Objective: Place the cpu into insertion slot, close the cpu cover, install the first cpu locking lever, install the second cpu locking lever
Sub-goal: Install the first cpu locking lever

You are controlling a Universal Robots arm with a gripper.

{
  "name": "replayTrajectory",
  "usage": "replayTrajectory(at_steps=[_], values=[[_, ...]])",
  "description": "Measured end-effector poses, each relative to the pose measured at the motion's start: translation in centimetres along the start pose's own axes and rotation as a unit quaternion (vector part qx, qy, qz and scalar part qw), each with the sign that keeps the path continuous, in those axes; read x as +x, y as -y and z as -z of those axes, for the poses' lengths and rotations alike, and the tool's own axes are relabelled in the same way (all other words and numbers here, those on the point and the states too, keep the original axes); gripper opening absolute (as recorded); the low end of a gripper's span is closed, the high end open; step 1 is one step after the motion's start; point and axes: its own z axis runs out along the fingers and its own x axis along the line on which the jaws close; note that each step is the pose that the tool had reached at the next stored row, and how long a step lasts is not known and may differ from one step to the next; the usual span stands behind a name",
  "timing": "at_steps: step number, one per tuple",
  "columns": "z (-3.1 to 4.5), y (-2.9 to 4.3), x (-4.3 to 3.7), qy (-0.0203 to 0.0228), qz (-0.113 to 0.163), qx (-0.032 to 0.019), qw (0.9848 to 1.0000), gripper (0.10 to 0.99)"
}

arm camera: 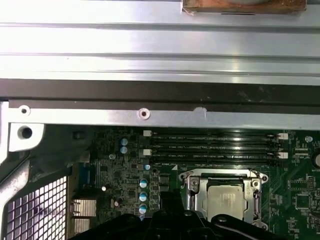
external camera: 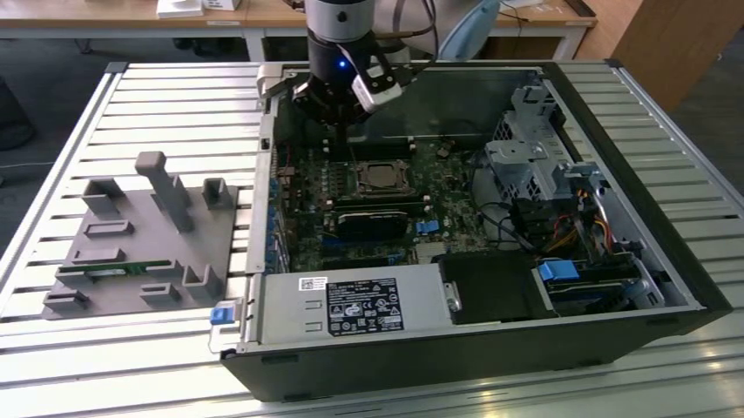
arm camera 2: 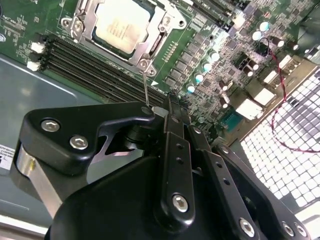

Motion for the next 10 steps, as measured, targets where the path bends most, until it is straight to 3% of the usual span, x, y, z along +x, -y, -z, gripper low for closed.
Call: replayTrajectory(at_steps=[10], values=[[-0.32, -0.84, 0.05, 0.0, 0.0, 0.0, 1.0, 0.106]])
